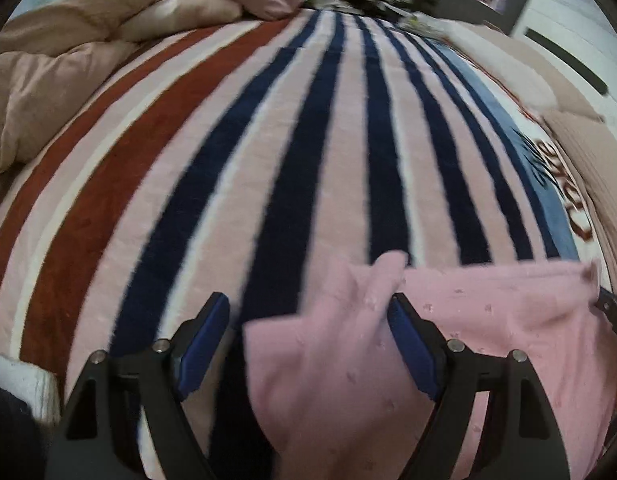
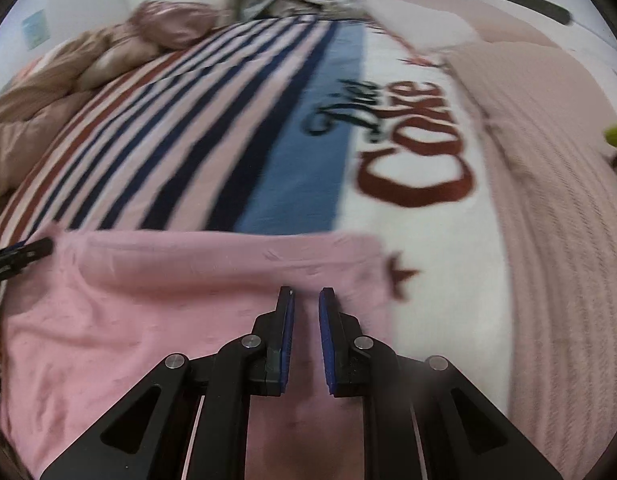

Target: Fold small clothes

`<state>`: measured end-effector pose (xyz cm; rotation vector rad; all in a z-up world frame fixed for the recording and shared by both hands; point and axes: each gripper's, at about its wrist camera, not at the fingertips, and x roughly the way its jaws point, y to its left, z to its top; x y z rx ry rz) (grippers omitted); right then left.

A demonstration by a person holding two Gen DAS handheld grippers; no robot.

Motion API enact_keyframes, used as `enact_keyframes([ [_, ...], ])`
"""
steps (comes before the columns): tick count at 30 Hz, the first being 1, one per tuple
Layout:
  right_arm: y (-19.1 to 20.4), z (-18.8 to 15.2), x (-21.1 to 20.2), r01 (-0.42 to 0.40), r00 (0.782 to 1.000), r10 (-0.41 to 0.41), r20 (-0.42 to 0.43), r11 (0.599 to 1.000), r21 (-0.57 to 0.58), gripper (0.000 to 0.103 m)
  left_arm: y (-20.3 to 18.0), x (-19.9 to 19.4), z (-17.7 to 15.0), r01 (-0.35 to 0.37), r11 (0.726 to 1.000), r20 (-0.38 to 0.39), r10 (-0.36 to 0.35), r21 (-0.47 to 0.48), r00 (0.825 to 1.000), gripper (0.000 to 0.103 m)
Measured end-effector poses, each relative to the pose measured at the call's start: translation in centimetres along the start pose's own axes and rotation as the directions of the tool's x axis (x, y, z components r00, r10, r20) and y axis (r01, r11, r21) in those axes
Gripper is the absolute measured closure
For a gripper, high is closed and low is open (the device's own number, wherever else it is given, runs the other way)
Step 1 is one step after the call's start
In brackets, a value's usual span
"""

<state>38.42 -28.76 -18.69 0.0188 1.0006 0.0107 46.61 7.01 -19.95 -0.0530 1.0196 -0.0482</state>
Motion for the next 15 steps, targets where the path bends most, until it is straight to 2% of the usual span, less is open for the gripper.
enact_keyframes([
  [3, -1.2, -0.4, -0.1, 0.003, 1.0, -0.003, -0.003, 1.0, 0.025, 0.095, 0.8, -0.5, 0.1, -0.089, 0.996, 0.034, 0.09, -0.024, 0.995, 0.024],
  [4, -1.3, -0.7, -0.5, 0.002, 1.0, -0.002, -0.001, 0.999, 0.033, 0.095, 1.0, -0.8, 0.0, -0.073, 0.997, 0.03, 0.074, -0.035, 0.997, 0.024],
  [8, -0.5, -1.8, -3.5, -0.042, 0.998, 0.042, 0.051, 0.999, 0.016, 0.088, 0.7, -4.4, -1.4, 0.08, 0.996, 0.052, -0.077, -0.044, 0.996, 0.024],
  [10, 0.4, -3.5, -5.9, -0.105, 0.991, 0.105, 0.086, 0.994, -0.011, 0.088, -0.1, -7.2, -3.1, 0.148, 0.989, 0.07, -0.145, -0.028, 0.987, 0.024],
  [13, 2.9, -6.8, -9.4, -0.176, 0.975, 0.184, 0.128, 0.982, -0.076, 0.088, -1.1, -12.2, -7.3, 0.256, 0.966, 0.12, -0.252, -0.018, 0.96, 0.016],
  [15, 4.8, -9.7, -11.5, -0.233, 0.958, 0.249, 0.139, 0.965, -0.124, 0.088, -1.8, -14.5, -9.8, 0.29, 0.957, 0.133, -0.287, -0.007, 0.949, 0.014],
])
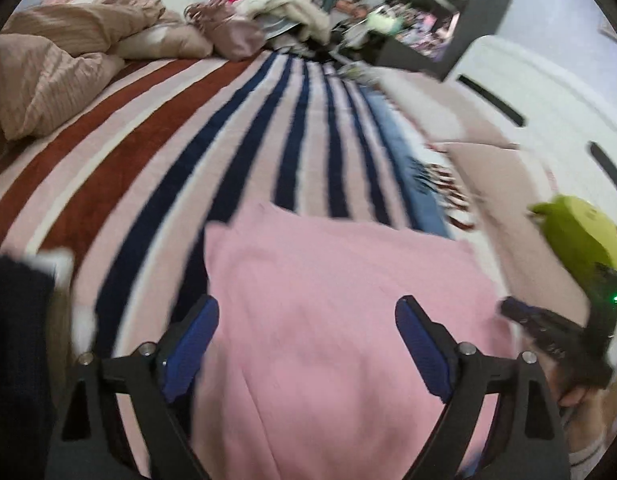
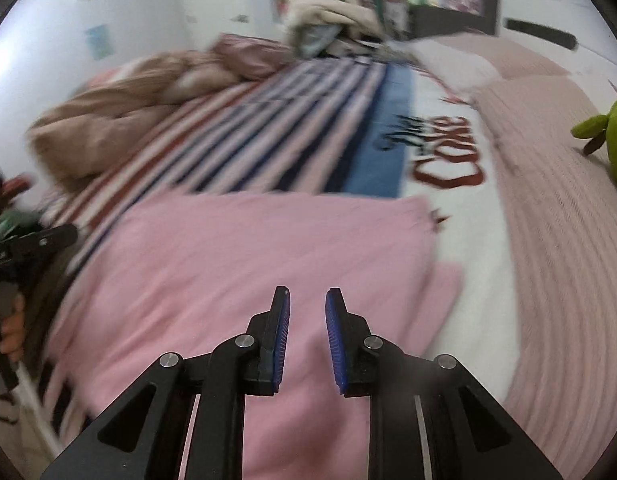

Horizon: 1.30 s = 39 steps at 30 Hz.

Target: Fold small clothes

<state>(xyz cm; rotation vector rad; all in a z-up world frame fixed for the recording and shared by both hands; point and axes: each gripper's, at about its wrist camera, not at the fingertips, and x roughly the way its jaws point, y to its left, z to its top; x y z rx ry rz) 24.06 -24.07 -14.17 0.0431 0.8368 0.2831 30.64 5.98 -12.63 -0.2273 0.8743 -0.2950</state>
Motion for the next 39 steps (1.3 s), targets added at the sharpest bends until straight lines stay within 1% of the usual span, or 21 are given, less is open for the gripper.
enact_keyframes([
  [2, 2.3, -2.3, -1.6, -0.06, 0.998, 0.06, 0.014, 0.997, -0.039, 0.089, -1.4, -2.5, -3.1, 0.031, 0.999, -0.002, -0.031, 0.024, 1.0, 0.014],
  [4, 4.7, -4.6, -2.7, -0.108, 0.994, 0.11, 0.028, 0.991, -0.08, 0.092, -2.1, -4.2, -5.7, 0.035, 0.999, 0.004, -0.035, 0.036, 0.999, 0.014],
  [6, 6.8, -6.5, -3.1, -0.136, 0.99, 0.14, 0.034, 0.984, -0.115, 0.095, -2.6, -5.1, -8.2, 0.035, 0.999, -0.007, -0.035, 0.04, 0.999, 0.014],
  [7, 7.7, -7.2, -3.1, -0.145, 0.988, 0.151, 0.034, 0.981, -0.13, 0.095, -2.5, -5.1, -9.4, 0.025, 0.999, -0.017, -0.024, 0.022, 1.0, 0.011],
  [8, 8.4, -7.9, -2.9, -0.157, 0.986, 0.163, 0.03, 0.978, -0.14, 0.095, -2.1, -5.1, -10.3, 0.024, 1.0, -0.032, -0.024, 0.0, 0.999, 0.008],
  [9, 9.0, -8.5, -2.5, -0.176, 0.983, 0.18, 0.02, 0.975, -0.135, 0.095, -1.7, -4.9, -11.3, 0.029, 0.999, -0.046, -0.03, -0.033, 0.998, 0.007],
  [11, 9.4, -9.3, -1.7, -0.218, 0.976, 0.219, 0.003, 0.971, -0.093, 0.095, -1.2, -4.5, -13.7, 0.079, 0.991, -0.071, -0.086, -0.107, 0.994, 0.006],
  [13, 9.7, -10.0, -1.1, -0.21, 0.978, 0.211, 0.004, 0.975, -0.077, 0.095, -0.7, -3.4, -15.2, 0.102, 0.982, -0.096, -0.119, -0.161, 0.988, 0.006],
  [15, 9.8, -10.2, -0.2, -0.195, 0.981, 0.194, -0.01, 0.978, -0.075, 0.096, -0.5, -2.7, -15.8, 0.106, 0.979, -0.074, -0.12, -0.176, 0.99, 0.006],
  [16, 9.7, -10.4, 0.2, -0.194, 0.981, 0.193, -0.021, 0.979, -0.066, 0.099, -0.5, -2.6, -15.6, 0.11, 0.977, -0.031, -0.118, -0.183, 0.993, 0.006],
  [17, 9.5, -10.4, 0.4, -0.195, 0.981, 0.194, -0.03, 0.979, -0.051, 0.099, -0.4, -2.5, -15.4, 0.115, 0.973, -0.001, -0.118, -0.198, 0.993, 0.005],
  [19, 9.3, -10.3, 0.5, -0.203, 0.979, 0.202, -0.037, 0.979, -0.034, 0.099, 0.4, -1.6, -14.6, 0.124, 0.959, 0.041, -0.117, -0.256, 0.992, 0.005],
  [22, 9.6, -10.7, 0.2, -0.187, 0.982, 0.184, -0.05, 0.981, -0.047, 0.099, 1.1, -0.2, -13.1, 0.126, 0.94, 0.072, -0.109, -0.317, 0.991, 0.006],
  [24, 9.7, -10.9, -0.1, -0.181, 0.983, 0.178, -0.052, 0.982, -0.054, 0.099, 1.0, 0.5, -12.0, 0.116, 0.947, 0.081, -0.096, -0.299, 0.992, 0.015],
  [26, 9.4, -11.0, -0.3, -0.19, 0.981, 0.188, -0.052, 0.981, -0.039, 0.099, 0.6, 1.3, -10.9, 0.07, 0.961, 0.058, -0.056, -0.267, 0.997, 0.046],
  [27, 9.2, -11.0, -0.5, -0.201, 0.979, 0.199, -0.049, 0.979, -0.029, 0.099, 0.7, 1.4, -10.7, 0.068, 0.963, 0.051, -0.056, -0.262, 0.997, 0.054],
  [28, 9.0, -11.0, -0.8, -0.209, 0.977, 0.208, -0.046, 0.978, -0.027, 0.099, 0.6, 1.4, -10.4, 0.085, 0.963, 0.047, -0.076, -0.255, 0.996, 0.071],
  [29, 8.8, -10.9, -1.1, -0.21, 0.977, 0.208, -0.042, 0.977, -0.03, 0.099, 0.8, 1.1, -10.2, 0.096, 0.964, 0.049, -0.087, -0.248, 0.995, 0.082],
  [32, 7.5, -10.3, -2.8, -0.19, 0.982, 0.19, -0.002, 0.981, -0.029, 0.093, -0.6, -0.6, -8.8, 0.102, 0.978, 0.09, -0.087, -0.18, 0.992, 0.089],
  [35, 5.1, -9.7, -5.0, -0.162, 0.985, 0.162, 0.054, 0.987, 0.0, 0.093, -3.4, -1.9, -6.9, 0.094, 0.993, 0.119, -0.085, -0.077, 0.989, 0.091],
  [39, 1.9, -9.6, -8.0, -0.142, 0.983, 0.134, 0.124, 0.988, 0.055, 0.093, -8.7, -2.0, -5.1, 0.119, 0.991, 0.127, -0.126, 0.068, 0.984, 0.091],
])
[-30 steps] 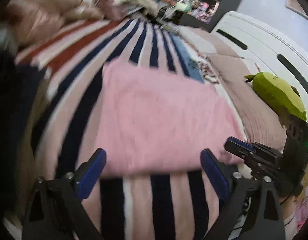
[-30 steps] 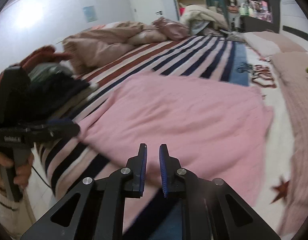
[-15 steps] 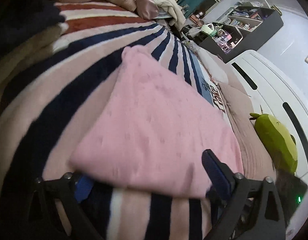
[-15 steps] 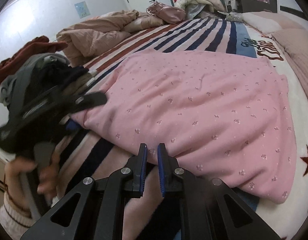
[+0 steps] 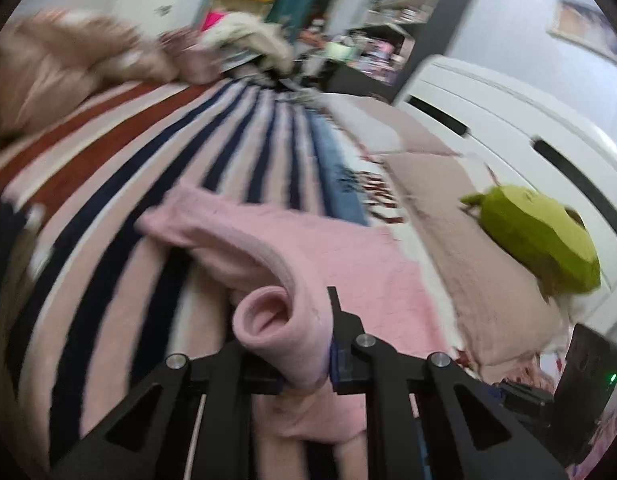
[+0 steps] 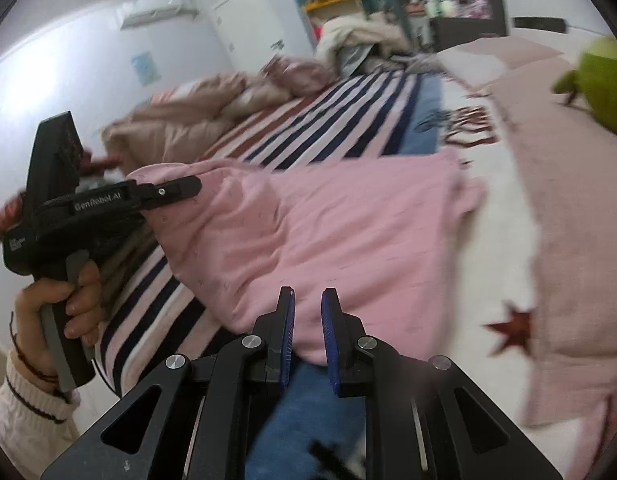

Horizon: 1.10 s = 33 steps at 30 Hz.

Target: Fold small clothes

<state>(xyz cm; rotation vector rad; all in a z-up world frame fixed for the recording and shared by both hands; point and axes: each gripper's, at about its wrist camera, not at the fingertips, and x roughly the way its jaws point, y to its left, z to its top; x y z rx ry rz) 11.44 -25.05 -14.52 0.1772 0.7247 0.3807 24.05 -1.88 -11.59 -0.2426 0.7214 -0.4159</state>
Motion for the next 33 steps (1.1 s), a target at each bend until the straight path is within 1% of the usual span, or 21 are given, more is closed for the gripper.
enact_keyframes([
  [3, -2.0, 0.0, -2.6, 0.037, 0.998, -0.038, 0.045, 0.999, 0.032, 0.093, -5.4, 1.8, 0.2, 0.051, 0.989, -0.035, -0.046, 0.14, 0.998, 0.091],
  [4, -2.8, -0.1, -3.4, 0.048, 0.997, -0.05, 0.057, 0.998, 0.046, 0.093, -7.7, 3.0, -0.3, 0.084, 0.978, -0.077, -0.07, 0.192, 0.995, 0.091],
  [5, -3.3, -0.3, -4.0, 0.056, 0.996, -0.059, 0.063, 0.997, 0.057, 0.093, -9.1, 4.0, -0.6, 0.113, 0.968, -0.116, -0.089, 0.222, 0.989, 0.091],
  [7, -4.6, -0.8, -5.1, 0.072, 0.995, -0.078, 0.069, 0.994, 0.081, 0.093, -11.5, 6.6, -2.6, 0.18, 0.948, -0.237, -0.118, 0.261, 0.964, 0.091],
  [8, -5.2, -1.2, -5.5, 0.082, 0.994, -0.089, 0.07, 0.992, 0.091, 0.093, -12.3, 8.1, -3.8, 0.193, 0.941, -0.294, -0.109, 0.277, 0.95, 0.09],
  [9, -5.6, -1.3, -5.8, 0.089, 0.993, -0.096, 0.068, 0.991, 0.098, 0.093, -12.7, 9.0, -4.6, 0.188, 0.937, -0.319, -0.09, 0.294, 0.944, 0.09],
  [10, -6.1, -1.6, -6.0, 0.093, 0.993, -0.1, 0.065, 0.99, 0.105, 0.093, -13.1, 10.2, -6.0, 0.167, 0.928, -0.345, -0.045, 0.333, 0.938, 0.089],
  [11, -6.6, -1.8, -6.0, 0.096, 0.993, -0.103, 0.058, 0.989, 0.111, 0.093, -13.4, 10.6, -6.8, 0.158, 0.922, -0.345, -0.029, 0.353, 0.938, 0.088],
  [12, -6.9, -2.0, -6.0, 0.1, 0.993, -0.107, 0.053, 0.988, 0.117, 0.093, -13.5, 10.5, -7.3, 0.16, 0.917, -0.334, -0.031, 0.365, 0.942, 0.087],
  [13, -7.3, -2.2, -6.0, 0.103, 0.993, -0.109, 0.048, 0.987, 0.123, 0.093, -13.5, 10.1, -7.5, 0.161, 0.915, -0.317, -0.039, 0.37, 0.948, 0.082],
  [15, -7.6, -2.1, -5.5, 0.1, 0.994, -0.106, 0.038, 0.986, 0.133, 0.093, -13.0, 9.2, -7.2, 0.196, 0.921, -0.327, -0.081, 0.337, 0.941, 0.069],
  [16, -7.5, -2.0, -5.4, 0.096, 0.994, -0.102, 0.039, 0.986, 0.134, 0.093, -12.7, 8.4, -6.8, 0.223, 0.923, -0.33, -0.115, 0.313, 0.937, 0.059],
  [17, -7.3, -1.8, -5.2, 0.089, 0.995, -0.096, 0.041, 0.987, 0.132, 0.093, -12.4, 7.7, -6.6, 0.227, 0.924, -0.324, -0.123, 0.308, 0.938, 0.055],
  [20, -6.1, -0.7, -4.6, 0.069, 0.996, -0.074, 0.047, 0.993, 0.096, 0.092, -10.8, 4.4, -6.2, 0.211, 0.935, -0.28, -0.129, 0.284, 0.951, 0.051],
  [23, -3.8, 0.7, -3.4, 0.043, 0.998, -0.044, 0.037, 0.999, 0.028, 0.087, -8.1, 1.4, -5.3, 0.181, 0.963, -0.218, -0.137, 0.199, 0.966, 0.051],
  [26, -1.5, 2.0, -2.1, 0.037, 0.999, -0.036, 0.032, 0.999, -0.026, 0.086, -5.4, -0.5, -4.6, 0.117, 0.98, -0.161, -0.091, 0.164, 0.983, 0.051],
  [27, -0.5, 2.7, -1.6, 0.035, 0.999, -0.033, 0.027, 0.998, -0.051, 0.084, -4.4, -1.0, -4.5, 0.092, 0.983, -0.146, -0.069, 0.157, 0.987, 0.051],
  [29, 1.4, 3.8, -0.2, 0.014, 1.0, -0.013, 0.002, 0.993, -0.118, 0.064, -2.2, -2.1, -4.2, 0.004, 0.993, -0.098, 0.008, 0.12, 0.995, 0.051],
  [30, 2.5, 4.4, 0.9, 0.0, 0.999, -0.006, -0.035, 0.987, -0.163, 0.046, -1.6, -2.5, -4.0, -0.017, 0.994, -0.083, 0.026, 0.112, 0.996, 0.05],
  [31, 3.5, 4.8, 2.0, -0.003, 0.998, -0.011, -0.068, 0.979, -0.204, 0.043, -0.7, -2.8, -3.7, -0.042, 0.993, -0.067, 0.049, 0.11, 0.997, 0.046],
  [33, 5.8, 5.6, 4.6, 0.031, 0.991, -0.069, -0.115, 0.953, -0.302, 0.042, 0.9, -3.1, -3.2, -0.102, 0.989, -0.043, 0.107, 0.109, 0.993, 0.043],
])
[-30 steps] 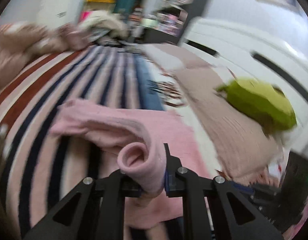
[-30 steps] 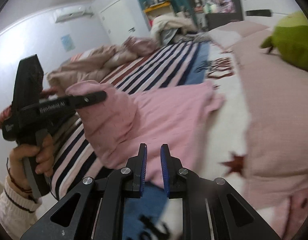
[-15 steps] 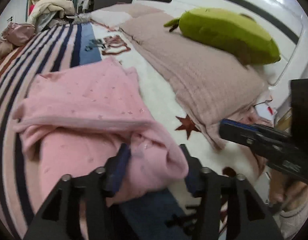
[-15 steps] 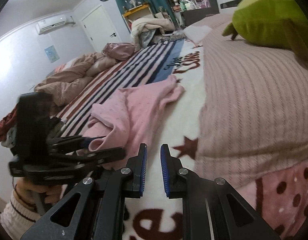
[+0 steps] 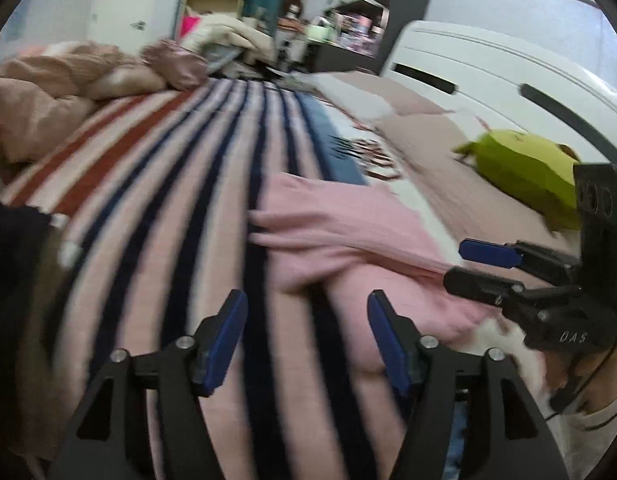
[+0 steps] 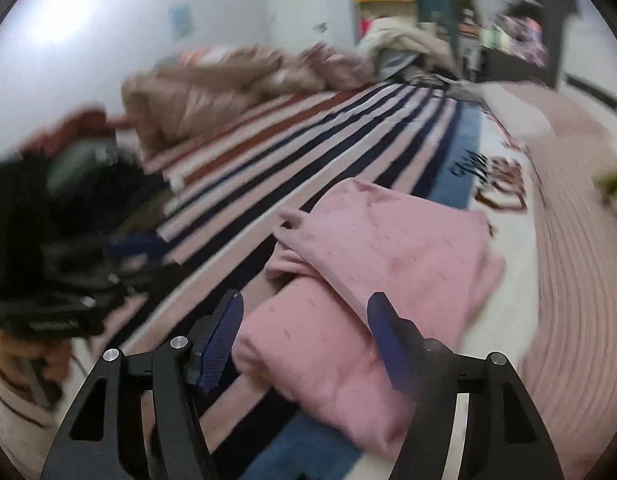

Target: Fold small clothes

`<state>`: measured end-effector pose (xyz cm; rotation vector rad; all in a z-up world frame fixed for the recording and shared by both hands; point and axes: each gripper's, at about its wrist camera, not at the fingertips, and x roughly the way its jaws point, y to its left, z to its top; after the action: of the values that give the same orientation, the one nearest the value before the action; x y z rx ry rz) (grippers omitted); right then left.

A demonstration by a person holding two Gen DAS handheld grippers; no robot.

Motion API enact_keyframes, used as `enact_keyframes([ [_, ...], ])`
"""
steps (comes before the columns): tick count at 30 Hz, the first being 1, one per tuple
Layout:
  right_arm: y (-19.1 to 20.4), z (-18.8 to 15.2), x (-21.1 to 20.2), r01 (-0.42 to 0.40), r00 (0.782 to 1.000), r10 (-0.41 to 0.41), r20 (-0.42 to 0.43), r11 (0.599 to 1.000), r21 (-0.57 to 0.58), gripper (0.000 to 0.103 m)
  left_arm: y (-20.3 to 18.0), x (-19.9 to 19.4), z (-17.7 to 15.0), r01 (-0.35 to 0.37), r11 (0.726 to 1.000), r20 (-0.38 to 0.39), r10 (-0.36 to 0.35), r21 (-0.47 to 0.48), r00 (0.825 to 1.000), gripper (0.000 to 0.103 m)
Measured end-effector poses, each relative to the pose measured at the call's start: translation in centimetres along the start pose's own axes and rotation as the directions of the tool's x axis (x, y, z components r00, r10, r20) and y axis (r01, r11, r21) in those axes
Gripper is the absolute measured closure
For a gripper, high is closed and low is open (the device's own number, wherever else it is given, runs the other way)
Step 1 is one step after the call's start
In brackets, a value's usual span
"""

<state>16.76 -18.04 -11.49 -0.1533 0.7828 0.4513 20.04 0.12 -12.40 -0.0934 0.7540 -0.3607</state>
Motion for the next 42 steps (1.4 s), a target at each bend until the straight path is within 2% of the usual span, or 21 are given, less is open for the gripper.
enact_keyframes([
  [2, 1.7, 1.2, 2.4, 0.044, 0.997, -0.05, -0.051, 0.994, -0.097, 0.039, 1.9, 0.1, 0.3, -0.05, 0.999, 0.014, 0.051, -0.015, 0.999, 0.042],
  [4, 3.2, 2.1, 5.3, 0.068, 0.99, -0.09, -0.11, 0.979, -0.191, 0.028, 3.5, 0.3, 0.5, -0.068, 0.997, 0.024, 0.069, -0.043, 0.997, 0.037],
  [6, 4.3, 2.4, 8.4, 0.101, 0.972, -0.154, -0.179, 0.956, -0.275, 0.027, 4.7, 1.0, 0.8, -0.061, 0.997, 0.018, 0.062, -0.055, 0.998, 0.036],
  [9, 4.9, 2.5, 11.4, 0.199, 0.937, -0.291, -0.194, 0.9, -0.387, 0.027, 5.5, 1.8, 0.8, -0.061, 0.997, 0.004, 0.061, -0.056, 0.998, 0.036],
  [11, 4.6, 2.9, 12.5, 0.261, 0.916, -0.357, -0.184, 0.878, -0.401, 0.031, 6.0, 2.6, 1.0, -0.055, 0.997, -0.005, 0.055, -0.06, 0.998, 0.036],
  [12, 4.1, 3.4, 12.7, 0.276, 0.914, -0.361, -0.186, 0.887, -0.37, 0.045, 6.1, 2.9, 1.1, -0.051, 0.997, -0.007, 0.05, -0.064, 0.999, 0.036],
  [13, 3.2, 4.0, 12.8, 0.287, 0.916, -0.356, -0.187, 0.904, -0.317, 0.061, 6.4, 3.2, 1.2, -0.042, 0.997, -0.008, 0.042, -0.07, 0.999, 0.036],
  [14, 2.5, 4.5, 12.7, 0.289, 0.92, -0.345, -0.187, 0.918, -0.273, 0.066, 6.4, 3.3, 1.3, -0.037, 0.997, -0.008, 0.037, -0.072, 0.999, 0.036],
  [16, 0.6, 5.5, 12.0, 0.285, 0.934, -0.311, -0.178, 0.946, -0.157, 0.088, 6.6, 3.4, 1.4, -0.033, 0.997, -0.01, 0.032, -0.067, 0.999, 0.036],
  [22, -7.6, 6.1, 9.3, 0.351, 0.932, -0.33, -0.149, 0.924, 0.148, 0.092, 6.1, 3.9, 1.8, -0.027, 0.999, -0.015, 0.026, -0.046, 1.0, 0.036],
  [25, -13.5, 4.2, 8.1, 0.322, 0.946, -0.278, -0.17, 0.873, 0.366, 0.092, 5.4, 4.3, 2.1, -0.008, 0.999, -0.026, 0.007, -0.043, 1.0, 0.035],
  [28, -17.2, 2.0, 7.0, 0.369, 0.929, -0.314, -0.195, 0.809, 0.458, 0.088, 3.6, 5.2, 2.1, 0.066, 0.997, -0.056, -0.067, -0.025, 0.996, 0.03],
  [30, -18.4, 0.6, 5.7, 0.333, 0.943, -0.276, -0.186, 0.787, 0.52, 0.088, 2.4, 5.7, 2.1, 0.136, 0.991, -0.07, -0.136, -0.011, 0.988, 0.028],
  [31, -18.4, 0.2, 4.8, 0.298, 0.955, -0.255, -0.155, 0.793, 0.531, 0.088, 1.4, 6.1, 2.0, 0.188, 0.982, -0.08, -0.188, -0.008, 0.979, 0.028],
  [33, -16.8, -0.4, 2.7, 0.211, 0.977, -0.193, -0.09, 0.839, 0.501, 0.087, 0.2, 7.0, 1.9, 0.24, 0.971, -0.103, -0.24, -0.011, 0.965, 0.025],
  [34, -15.6, -0.8, 1.7, 0.165, 0.986, -0.149, -0.072, 0.864, 0.476, 0.082, -0.5, 7.7, 1.8, 0.262, 0.965, -0.125, -0.261, -0.014, 0.957, 0.025],
  [37, -12.2, -3.1, 0.1, 0.045, 0.998, -0.024, -0.053, 0.901, 0.431, 0.082, -2.0, 9.8, 1.2, 0.33, 0.943, -0.191, -0.333, -0.049, 0.924, 0.025],
  [39, -10.7, -5.1, -0.1, 0.02, 0.997, 0.01, -0.071, 0.914, 0.405, 0.084, -2.6, 10.8, 0.8, 0.325, 0.944, -0.219, -0.329, -0.056, 0.918, 0.025],
  [40, -10.2, -6.0, 0.1, 0.028, 0.996, 0.008, -0.091, 0.92, 0.391, 0.087, -3.2, 11.2, 0.3, 0.329, 0.943, -0.24, -0.333, -0.058, 0.912, 0.032],
  [41, -9.3, -7.3, 0.1, 0.052, 0.993, -0.01, -0.117, 0.928, 0.369, 0.087, -3.4, 11.3, -0.2, 0.353, 0.933, -0.254, -0.358, -0.067, 0.899, 0.048],
  [42, -8.6, -8.1, -0.1, 0.071, 0.991, -0.027, -0.128, 0.934, 0.351, 0.087, -3.7, 11.2, -0.8, 0.381, 0.922, -0.268, -0.387, -0.075, 0.883, 0.053],
])
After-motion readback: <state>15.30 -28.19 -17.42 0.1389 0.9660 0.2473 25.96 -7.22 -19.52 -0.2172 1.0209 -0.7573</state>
